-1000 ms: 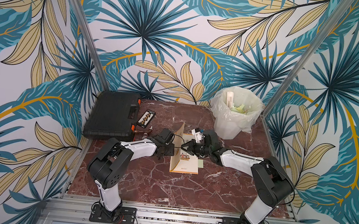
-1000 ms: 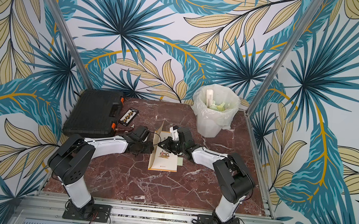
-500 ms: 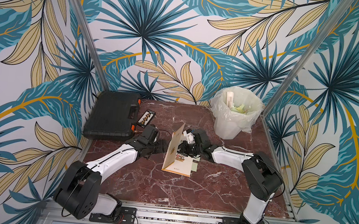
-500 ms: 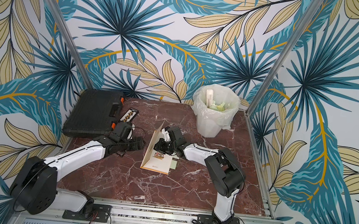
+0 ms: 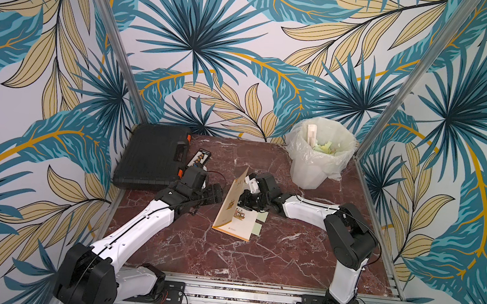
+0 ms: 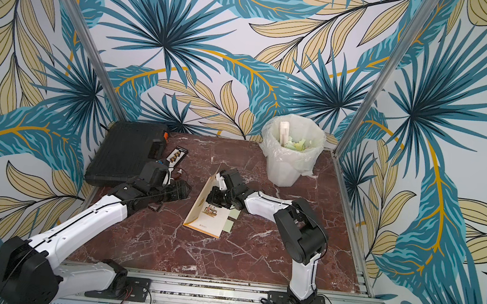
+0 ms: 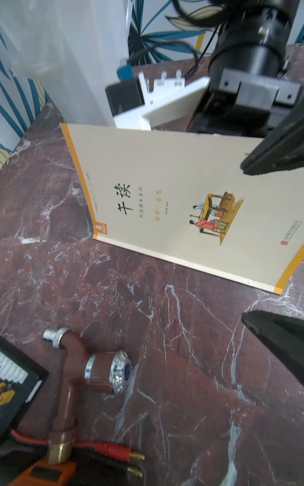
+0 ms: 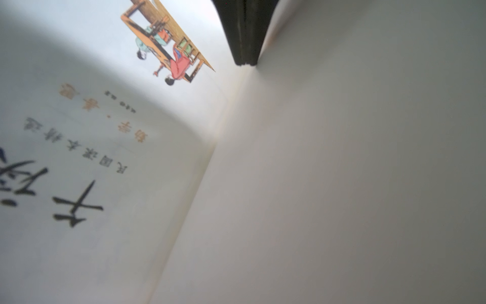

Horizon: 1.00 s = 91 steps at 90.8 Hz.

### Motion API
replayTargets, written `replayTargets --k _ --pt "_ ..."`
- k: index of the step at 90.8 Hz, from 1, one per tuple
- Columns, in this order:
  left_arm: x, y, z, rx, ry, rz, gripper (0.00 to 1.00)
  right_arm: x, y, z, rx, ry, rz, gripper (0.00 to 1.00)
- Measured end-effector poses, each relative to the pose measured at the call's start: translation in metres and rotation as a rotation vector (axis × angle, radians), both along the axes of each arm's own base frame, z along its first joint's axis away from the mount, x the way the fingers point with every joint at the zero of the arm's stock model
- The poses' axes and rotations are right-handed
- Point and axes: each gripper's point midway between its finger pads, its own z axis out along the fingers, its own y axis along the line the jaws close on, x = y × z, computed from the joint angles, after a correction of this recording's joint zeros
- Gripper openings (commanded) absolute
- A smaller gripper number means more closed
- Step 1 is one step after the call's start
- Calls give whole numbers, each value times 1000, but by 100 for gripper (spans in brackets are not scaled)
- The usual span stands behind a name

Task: Peel off the used sticky note
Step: Open the book at the center of the board.

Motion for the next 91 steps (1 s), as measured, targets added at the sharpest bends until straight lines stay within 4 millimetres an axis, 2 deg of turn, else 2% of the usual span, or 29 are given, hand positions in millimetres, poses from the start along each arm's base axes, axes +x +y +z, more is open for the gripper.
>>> replayTargets --k 10,16,26,40,50,67,91 --pt "-4 9 -9 5 15 35 79 10 7 17 12 -33 4 0" --pt "-7 12 -7 2 7 44 79 16 14 24 15 -49 12 0" --pt "-11 14 15 -26 -57 43 79 26 25 31 8 -68 30 0" --pt "-21 13 49 -76 -157 8 80 37 41 29 -19 -66 59 0" --pt "-26 10 59 -91 -185 -27 80 43 49 23 -49 -52 82 0" --pt "-33 3 46 -72 -135 -100 78 51 63 15 -98 -34 122 0" --pt "-30 -14 10 -72 -25 -184 75 62 75 2 -151 -16 161 0"
